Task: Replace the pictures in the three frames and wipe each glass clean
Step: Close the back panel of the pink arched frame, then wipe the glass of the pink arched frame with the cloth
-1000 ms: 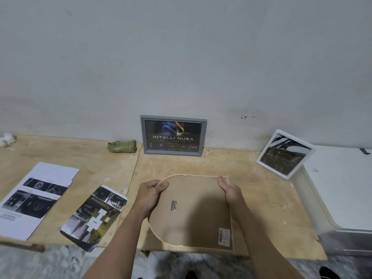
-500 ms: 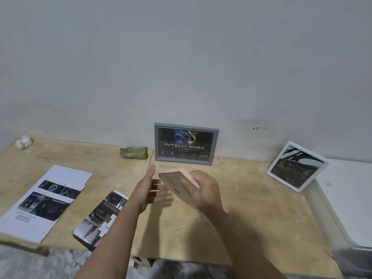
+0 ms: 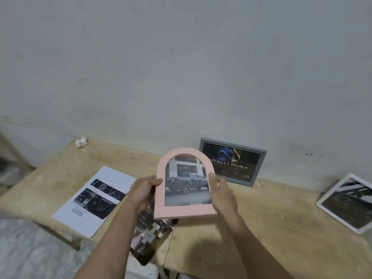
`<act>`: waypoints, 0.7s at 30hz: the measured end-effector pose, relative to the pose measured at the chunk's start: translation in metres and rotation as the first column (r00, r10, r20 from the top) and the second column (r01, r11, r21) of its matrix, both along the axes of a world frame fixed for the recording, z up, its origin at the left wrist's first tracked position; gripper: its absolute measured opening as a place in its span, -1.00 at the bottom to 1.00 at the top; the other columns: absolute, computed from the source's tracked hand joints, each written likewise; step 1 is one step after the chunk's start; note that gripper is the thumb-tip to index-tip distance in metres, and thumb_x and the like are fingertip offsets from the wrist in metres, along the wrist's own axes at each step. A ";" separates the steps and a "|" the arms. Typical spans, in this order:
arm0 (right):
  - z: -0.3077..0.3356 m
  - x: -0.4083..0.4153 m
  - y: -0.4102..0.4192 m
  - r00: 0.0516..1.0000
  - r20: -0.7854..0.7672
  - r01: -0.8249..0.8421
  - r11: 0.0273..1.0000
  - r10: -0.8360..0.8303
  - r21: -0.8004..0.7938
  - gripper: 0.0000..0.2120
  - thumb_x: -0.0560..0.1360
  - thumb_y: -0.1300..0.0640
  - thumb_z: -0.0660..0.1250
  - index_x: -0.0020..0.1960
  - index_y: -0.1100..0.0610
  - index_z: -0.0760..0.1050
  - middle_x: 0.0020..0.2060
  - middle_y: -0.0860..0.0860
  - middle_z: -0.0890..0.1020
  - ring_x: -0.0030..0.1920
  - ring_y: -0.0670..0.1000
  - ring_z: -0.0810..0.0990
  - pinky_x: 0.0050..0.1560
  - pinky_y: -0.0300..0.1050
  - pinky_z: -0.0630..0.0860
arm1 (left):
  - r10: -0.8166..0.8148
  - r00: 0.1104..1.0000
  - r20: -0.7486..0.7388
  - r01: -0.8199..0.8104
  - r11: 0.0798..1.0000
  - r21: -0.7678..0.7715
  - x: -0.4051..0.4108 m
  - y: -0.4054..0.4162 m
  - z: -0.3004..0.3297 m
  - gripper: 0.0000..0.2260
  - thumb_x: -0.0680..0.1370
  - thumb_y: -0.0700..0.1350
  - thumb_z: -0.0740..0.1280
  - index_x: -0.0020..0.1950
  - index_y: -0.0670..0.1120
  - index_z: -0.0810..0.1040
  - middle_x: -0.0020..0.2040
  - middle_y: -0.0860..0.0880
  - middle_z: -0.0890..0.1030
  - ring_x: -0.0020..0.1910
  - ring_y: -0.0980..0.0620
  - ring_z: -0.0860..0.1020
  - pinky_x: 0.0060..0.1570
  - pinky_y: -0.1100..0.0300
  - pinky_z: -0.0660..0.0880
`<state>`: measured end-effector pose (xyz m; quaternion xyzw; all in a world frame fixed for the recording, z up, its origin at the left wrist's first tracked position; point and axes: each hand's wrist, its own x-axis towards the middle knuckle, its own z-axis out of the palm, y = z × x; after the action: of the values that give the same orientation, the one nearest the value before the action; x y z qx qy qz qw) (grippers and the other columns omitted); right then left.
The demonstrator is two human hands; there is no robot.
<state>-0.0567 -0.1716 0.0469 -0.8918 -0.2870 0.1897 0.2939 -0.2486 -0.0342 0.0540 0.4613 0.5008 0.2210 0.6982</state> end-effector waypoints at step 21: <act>-0.085 0.023 0.236 0.934 -0.058 -0.358 0.927 0.353 -0.115 -0.61 0.59 -0.06 -0.06 0.00 0.12 0.47 0.00 0.14 0.57 -0.07 0.09 0.50 -0.08 -0.04 0.40 | 0.364 0.931 0.035 -0.338 0.894 -0.294 -0.072 0.083 -0.088 -0.76 0.60 -0.22 0.31 0.26 -0.16 0.59 0.13 -0.25 0.69 0.06 -0.24 0.66 0.11 -0.14 0.59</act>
<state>-0.0334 0.0642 -0.0377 -0.8379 -0.4262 0.2732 0.2040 -0.3210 0.0490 -0.0337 0.2482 0.5705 0.2900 0.7272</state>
